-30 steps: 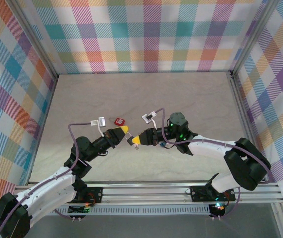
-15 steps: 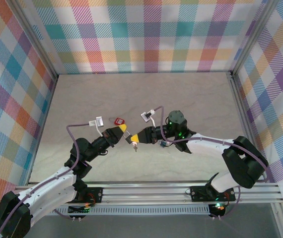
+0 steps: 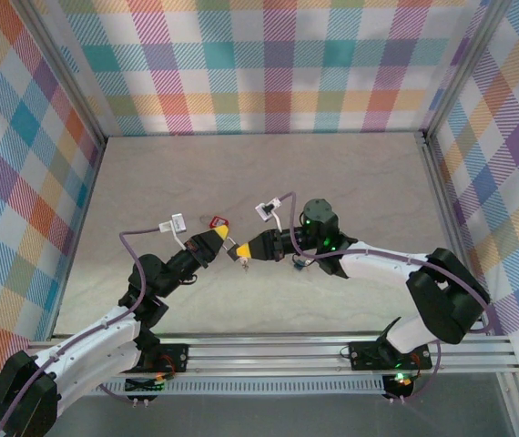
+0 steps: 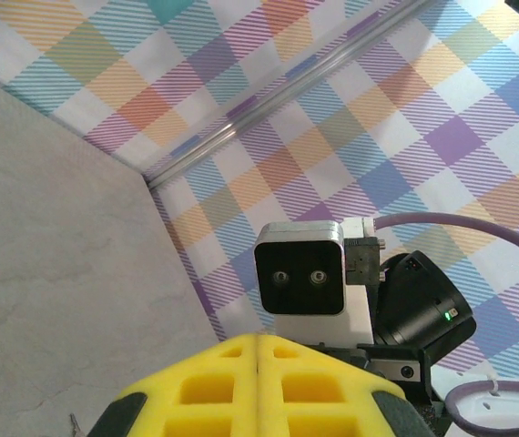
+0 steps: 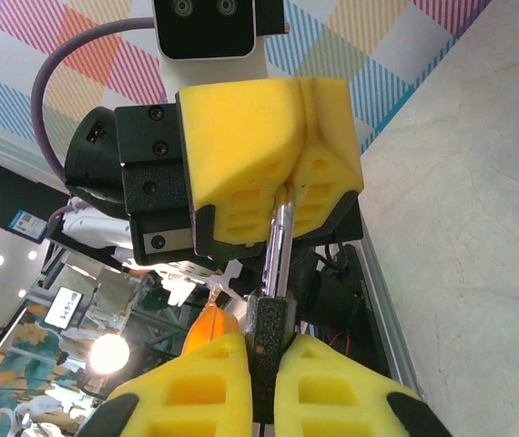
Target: Lock with the key
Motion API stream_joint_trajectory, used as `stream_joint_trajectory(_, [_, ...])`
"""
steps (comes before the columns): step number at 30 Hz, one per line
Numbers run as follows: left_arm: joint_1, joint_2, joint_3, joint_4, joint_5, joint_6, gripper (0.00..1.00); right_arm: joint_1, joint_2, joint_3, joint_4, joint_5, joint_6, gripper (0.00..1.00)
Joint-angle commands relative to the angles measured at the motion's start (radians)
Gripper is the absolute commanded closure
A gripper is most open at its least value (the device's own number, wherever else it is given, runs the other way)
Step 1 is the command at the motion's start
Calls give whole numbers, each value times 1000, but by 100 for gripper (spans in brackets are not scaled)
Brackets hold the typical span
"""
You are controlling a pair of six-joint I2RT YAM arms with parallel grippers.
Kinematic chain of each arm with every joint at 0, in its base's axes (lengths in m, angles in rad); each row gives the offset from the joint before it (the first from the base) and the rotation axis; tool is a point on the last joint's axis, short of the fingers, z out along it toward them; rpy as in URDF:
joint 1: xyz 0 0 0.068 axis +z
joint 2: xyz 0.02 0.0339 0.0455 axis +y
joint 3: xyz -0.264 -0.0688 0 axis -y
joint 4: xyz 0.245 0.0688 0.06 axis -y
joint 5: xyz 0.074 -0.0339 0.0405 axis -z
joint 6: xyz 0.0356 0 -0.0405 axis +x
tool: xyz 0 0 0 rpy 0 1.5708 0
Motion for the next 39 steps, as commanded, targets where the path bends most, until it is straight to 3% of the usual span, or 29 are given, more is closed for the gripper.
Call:
stream_joint_trajectory(1, [-14, 24, -43, -83, 29, 5, 100, 2, -3, 110, 148, 38, -37, 100])
stream_joint_trajectory(7, [-20, 24, -45, -79, 34, 5, 100, 2, 7, 124, 115, 103, -71, 100])
stream_joint_trajectory(39, [-165, 105, -15, 8, 40, 77, 100, -43, 95, 217, 144, 114, -18, 100])
